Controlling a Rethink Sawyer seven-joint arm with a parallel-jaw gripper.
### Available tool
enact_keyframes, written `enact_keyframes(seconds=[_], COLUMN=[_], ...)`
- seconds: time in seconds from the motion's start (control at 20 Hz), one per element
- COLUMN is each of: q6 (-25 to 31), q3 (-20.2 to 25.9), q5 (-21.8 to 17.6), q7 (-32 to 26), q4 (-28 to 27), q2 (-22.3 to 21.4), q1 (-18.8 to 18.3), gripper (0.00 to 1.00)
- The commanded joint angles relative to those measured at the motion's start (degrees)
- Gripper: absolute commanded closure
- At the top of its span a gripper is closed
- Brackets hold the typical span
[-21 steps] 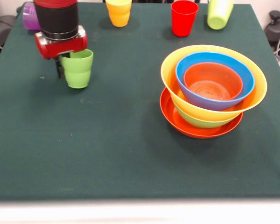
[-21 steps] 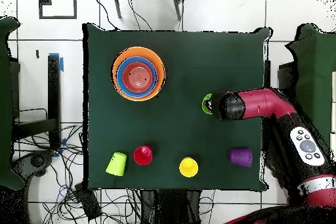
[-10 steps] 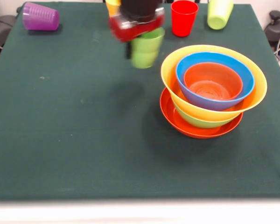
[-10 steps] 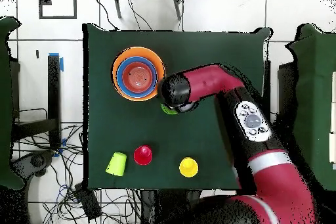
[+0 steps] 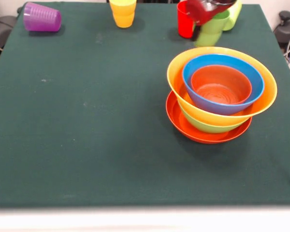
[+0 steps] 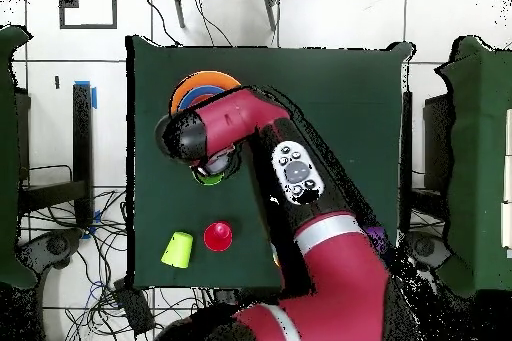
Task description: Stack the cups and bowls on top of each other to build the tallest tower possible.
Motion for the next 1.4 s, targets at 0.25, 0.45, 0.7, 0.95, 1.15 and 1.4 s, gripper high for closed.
enact_keyframes(seconds=[0.25, 0.45, 0.7, 0.95, 1.15, 1.4], q6=[5.22, 5.02, 7.52, 10.13, 11.30, 9.91], q3=[-7.81, -8.60, -8.18, -6.10, -5.38, -4.67], q5=[-0.63, -0.05, 3.22, 7.60, 11.11, 15.01], q7=[6.32, 5.31, 2.32, 1.85, 2.59, 4.48], q4=[1.27, 3.22, 3.51, -1.34, -2.33, -3.86], q2=[-3.34, -4.35, -7.62, -7.91, -8.77, -8.22], q1=[2.63, 2.53, 1.62, 1.29, 1.08, 1.92], gripper=[1.00, 1.00, 1.00, 1.00, 1.00, 1.00])
